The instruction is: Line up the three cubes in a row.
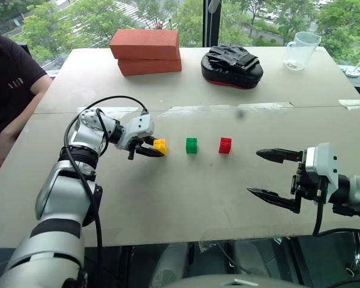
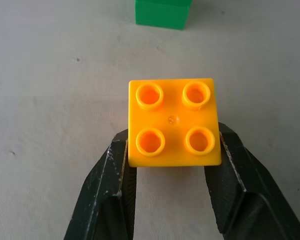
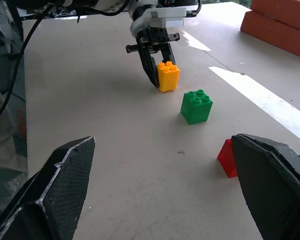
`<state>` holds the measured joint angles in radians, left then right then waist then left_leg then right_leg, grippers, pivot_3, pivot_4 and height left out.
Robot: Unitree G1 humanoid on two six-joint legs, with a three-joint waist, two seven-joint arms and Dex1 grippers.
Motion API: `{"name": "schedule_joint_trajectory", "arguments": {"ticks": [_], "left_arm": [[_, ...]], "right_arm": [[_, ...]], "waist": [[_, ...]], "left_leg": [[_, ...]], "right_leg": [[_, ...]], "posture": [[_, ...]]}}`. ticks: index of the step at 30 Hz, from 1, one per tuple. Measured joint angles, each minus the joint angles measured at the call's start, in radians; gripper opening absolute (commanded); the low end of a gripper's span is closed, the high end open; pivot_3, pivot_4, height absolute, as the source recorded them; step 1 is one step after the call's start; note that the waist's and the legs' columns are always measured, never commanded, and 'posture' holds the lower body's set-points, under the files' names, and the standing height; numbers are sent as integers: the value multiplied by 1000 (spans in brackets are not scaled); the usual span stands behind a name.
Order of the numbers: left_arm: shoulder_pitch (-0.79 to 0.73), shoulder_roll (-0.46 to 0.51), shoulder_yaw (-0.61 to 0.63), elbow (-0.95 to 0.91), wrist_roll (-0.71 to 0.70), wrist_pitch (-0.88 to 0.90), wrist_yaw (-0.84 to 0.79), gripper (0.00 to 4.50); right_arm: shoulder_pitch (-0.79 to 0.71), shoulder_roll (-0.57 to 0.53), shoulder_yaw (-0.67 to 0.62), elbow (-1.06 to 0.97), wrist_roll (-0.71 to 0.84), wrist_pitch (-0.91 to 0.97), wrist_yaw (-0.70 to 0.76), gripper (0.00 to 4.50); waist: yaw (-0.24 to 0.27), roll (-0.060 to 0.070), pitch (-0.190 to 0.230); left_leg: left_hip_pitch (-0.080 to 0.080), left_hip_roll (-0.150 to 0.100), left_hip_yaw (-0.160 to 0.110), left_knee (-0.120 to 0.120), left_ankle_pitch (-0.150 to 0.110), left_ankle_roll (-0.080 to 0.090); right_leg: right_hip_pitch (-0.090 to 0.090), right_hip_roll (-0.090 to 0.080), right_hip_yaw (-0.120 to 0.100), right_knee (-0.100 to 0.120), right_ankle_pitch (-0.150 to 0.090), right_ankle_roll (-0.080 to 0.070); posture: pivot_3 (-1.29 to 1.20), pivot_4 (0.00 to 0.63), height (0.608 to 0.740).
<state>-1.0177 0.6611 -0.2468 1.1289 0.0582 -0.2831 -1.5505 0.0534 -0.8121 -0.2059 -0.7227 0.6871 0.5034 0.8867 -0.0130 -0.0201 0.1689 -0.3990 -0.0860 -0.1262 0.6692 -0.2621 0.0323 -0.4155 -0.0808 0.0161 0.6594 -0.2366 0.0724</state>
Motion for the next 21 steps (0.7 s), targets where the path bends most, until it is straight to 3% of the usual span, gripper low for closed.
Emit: {"name": "schedule_joint_trajectory", "arguments": {"ticks": [14,19,20,21], "left_arm": [[-54,-13,4,98,79,-96,32,1284],[-59,-14,4,105,100,-120,44,3727],[-58,-14,4,105,100,-121,45,3812],[-58,-14,4,105,101,-123,45,4468]], "right_arm": [[58,-3,-43,-15,0,-6,-5,4500],[56,-4,-43,-18,0,-6,-15,4500],[56,-4,-43,-18,0,-6,-15,4500],[56,-4,-43,-18,1,-6,-16,4500]], "waist": [[0,0,0],[0,0,0],[0,0,0],[0,0,0]], "left_leg": [[1,0,0,1,0,0],[1,0,0,1,0,0],[1,0,-1,1,0,0],[1,0,-1,1,0,0]], "right_leg": [[1,0,-1,2,0,0],[1,0,0,2,0,0],[1,0,-1,2,0,0],[1,0,-1,2,0,0]], "posture": [[0,150,740],[0,150,740],[0,150,740],[0,150,740]]}}
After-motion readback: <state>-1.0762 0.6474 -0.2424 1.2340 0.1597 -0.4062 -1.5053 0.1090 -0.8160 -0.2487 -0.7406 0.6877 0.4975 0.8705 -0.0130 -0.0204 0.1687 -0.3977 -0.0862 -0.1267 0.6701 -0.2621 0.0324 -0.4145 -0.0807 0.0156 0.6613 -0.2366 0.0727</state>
